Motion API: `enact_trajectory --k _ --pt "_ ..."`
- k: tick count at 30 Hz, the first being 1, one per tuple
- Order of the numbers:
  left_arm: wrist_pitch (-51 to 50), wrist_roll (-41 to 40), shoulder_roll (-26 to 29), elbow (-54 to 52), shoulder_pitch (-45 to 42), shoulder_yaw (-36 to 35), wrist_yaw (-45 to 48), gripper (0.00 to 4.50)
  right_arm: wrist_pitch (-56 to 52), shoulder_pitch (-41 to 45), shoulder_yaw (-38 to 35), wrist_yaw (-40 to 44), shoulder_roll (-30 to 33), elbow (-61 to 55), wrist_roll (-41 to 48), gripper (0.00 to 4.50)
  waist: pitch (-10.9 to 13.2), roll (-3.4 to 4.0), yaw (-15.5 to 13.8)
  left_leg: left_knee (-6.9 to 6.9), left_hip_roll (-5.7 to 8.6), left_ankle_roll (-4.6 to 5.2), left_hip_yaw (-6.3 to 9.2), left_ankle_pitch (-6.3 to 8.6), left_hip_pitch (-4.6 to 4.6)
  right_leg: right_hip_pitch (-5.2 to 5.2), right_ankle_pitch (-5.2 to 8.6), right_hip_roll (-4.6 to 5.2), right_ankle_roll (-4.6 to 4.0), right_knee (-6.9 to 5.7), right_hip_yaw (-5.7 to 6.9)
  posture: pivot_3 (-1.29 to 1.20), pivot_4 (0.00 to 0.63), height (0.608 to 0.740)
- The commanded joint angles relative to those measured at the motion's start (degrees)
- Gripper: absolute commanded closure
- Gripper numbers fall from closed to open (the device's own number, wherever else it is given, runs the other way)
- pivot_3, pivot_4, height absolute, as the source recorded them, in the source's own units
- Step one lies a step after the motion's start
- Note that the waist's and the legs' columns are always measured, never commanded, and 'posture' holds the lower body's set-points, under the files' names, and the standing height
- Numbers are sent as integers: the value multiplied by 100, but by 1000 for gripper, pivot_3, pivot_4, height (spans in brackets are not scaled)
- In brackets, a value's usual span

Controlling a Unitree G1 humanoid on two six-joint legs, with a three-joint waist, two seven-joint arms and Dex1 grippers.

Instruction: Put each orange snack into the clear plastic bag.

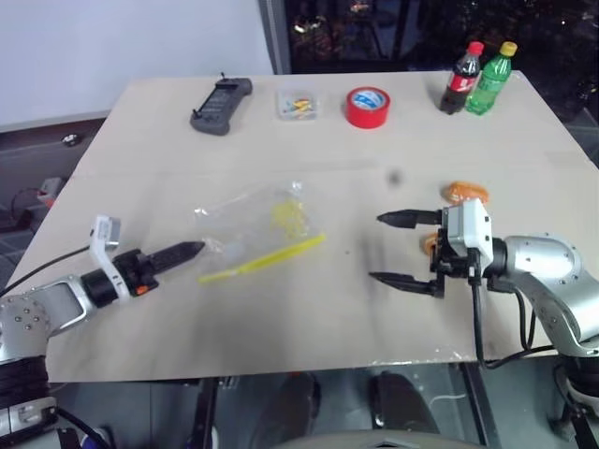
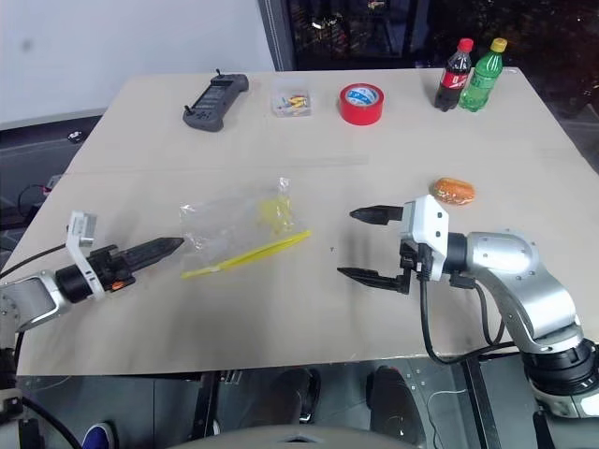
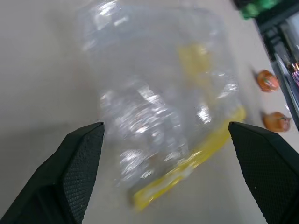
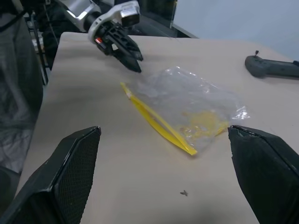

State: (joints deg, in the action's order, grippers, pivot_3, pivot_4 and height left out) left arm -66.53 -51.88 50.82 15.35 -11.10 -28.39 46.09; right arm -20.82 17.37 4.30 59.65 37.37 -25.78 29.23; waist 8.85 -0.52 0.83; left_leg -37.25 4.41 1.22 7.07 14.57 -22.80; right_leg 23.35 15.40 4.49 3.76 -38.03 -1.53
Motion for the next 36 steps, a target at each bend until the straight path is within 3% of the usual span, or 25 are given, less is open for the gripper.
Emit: enact_trajectory --k 1,6,13,20,26,29,35,36 --pt "-26 192 204 373 -215 156 235 0 94 103 53 -22 -47 -189 -5 41 0 0 -6 0 0 0 0 0 0 0 0 0 0 -1 0 0 150 740" --pt "974 1167 334 1543 -1131 1044 852 0 43 77 128 -154 -90 -328 -39 41 -2 0 -36 -1 2 -1 1 0 4 -2 -2 3 -2 -11 1 0 150 740" --pt "1791 2234 16 3114 -2423 2077 1720 0 -49 -101 48 -391 -35 -597 -28 41 -7 0 -21 -8 23 -4 -5 -3 5 15 -1 5 -2 -53 -5 0 150 740" --pt "1591 2811 -182 4030 -3085 2924 3605 0 -191 -379 -150 -587 127 -961 67 41 -9 -1 -9 -28 40 -1 -11 -4 5 14 1 -3 1 -77 -10 0 150 740" --pt "1313 3120 -547 4327 -3398 3263 4368 0 -332 -543 -277 -735 247 -1180 160 41 -11 -4 0 -33 40 1 -9 -4 5 13 2 -5 3 -82 -7 0 150 740" --pt "1161 3279 -795 4283 -3398 3420 4386 0 -405 -568 -310 -814 269 -1248 203 41 -12 -4 1 -40 40 4 -9 -2 5 11 2 -5 3 -85 -6 0 150 740" --pt "854 3203 -1388 4344 -3493 3058 3706 0 -452 -631 -296 -960 279 -1328 225 41 -38 19 -29 -59 40 23 3 9 13 -8 3 -4 5 -86 4 0 150 740" --pt "801 3215 -1473 4272 -3463 3063 3670 527 -454 -645 -290 -984 279 -1341 224 0 -40 23 -31 -71 41 25 10 10 14 -17 3 -4 5 -86 12 0 150 740"
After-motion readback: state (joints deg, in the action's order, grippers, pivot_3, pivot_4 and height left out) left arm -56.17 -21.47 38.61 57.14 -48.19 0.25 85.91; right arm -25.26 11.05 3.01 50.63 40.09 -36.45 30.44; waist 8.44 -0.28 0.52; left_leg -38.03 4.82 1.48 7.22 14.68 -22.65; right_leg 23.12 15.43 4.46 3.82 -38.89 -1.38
